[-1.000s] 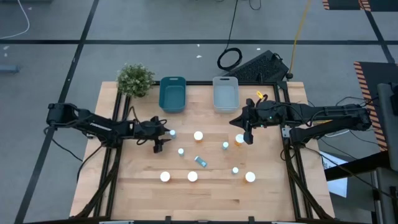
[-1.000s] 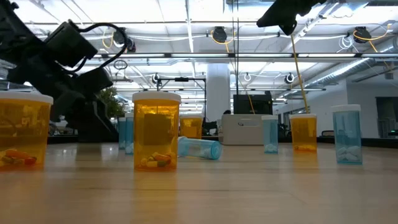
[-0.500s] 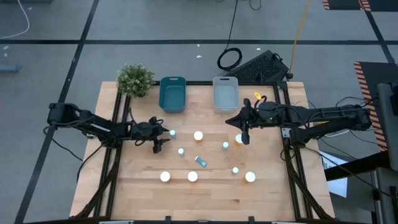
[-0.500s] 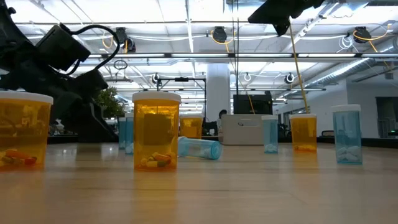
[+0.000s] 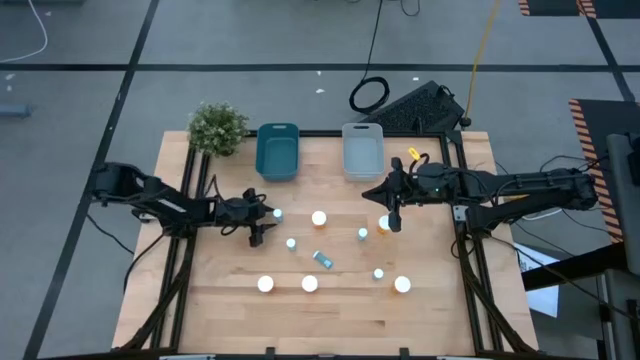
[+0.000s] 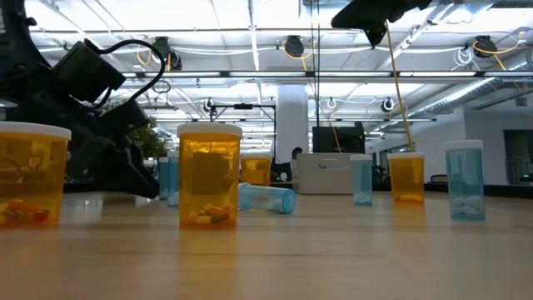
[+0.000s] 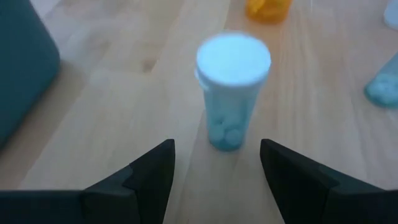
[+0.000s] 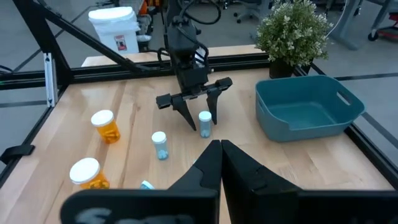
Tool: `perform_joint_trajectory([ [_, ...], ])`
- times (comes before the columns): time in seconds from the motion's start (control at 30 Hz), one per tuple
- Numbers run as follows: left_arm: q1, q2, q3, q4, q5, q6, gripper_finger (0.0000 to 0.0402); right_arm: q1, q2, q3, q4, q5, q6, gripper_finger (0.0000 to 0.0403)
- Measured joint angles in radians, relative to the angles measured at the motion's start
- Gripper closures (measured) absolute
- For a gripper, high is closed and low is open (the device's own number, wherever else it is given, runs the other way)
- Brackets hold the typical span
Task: Pick and place medicine bottles into bin by pill shape (circle, oval)
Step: Put the blue pill bottle into the gray bin
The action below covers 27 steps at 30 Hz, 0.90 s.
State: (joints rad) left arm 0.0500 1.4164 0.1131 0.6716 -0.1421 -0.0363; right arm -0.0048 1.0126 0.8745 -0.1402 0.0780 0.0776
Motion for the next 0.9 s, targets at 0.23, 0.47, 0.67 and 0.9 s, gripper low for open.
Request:
perform_joint_trajectory([
  [0.23, 0.014, 0.140, 0.002, 0.145, 0.007, 0.004, 0.0160, 0.000, 0.000, 0.000, -0.003, 0.000, -0.009, 0.0403],
  [0.47, 0.015, 0.234, 0.002, 0.255, 0.009, 0.029, 0.0161, 0.000, 0.000, 0.000, -0.003, 0.000, -0.015, 0.0403],
  [0.67, 0.015, 0.271, 0.002, 0.294, 0.008, 0.035, 0.0161, 0.000, 0.000, 0.000, -0.003, 0.000, -0.015, 0.0403],
  [0.9, 0.017, 0.272, 0.002, 0.294, 0.006, 0.038, 0.0161, 0.000, 0.000, 0.000, -0.003, 0.000, -0.015, 0.0403],
])
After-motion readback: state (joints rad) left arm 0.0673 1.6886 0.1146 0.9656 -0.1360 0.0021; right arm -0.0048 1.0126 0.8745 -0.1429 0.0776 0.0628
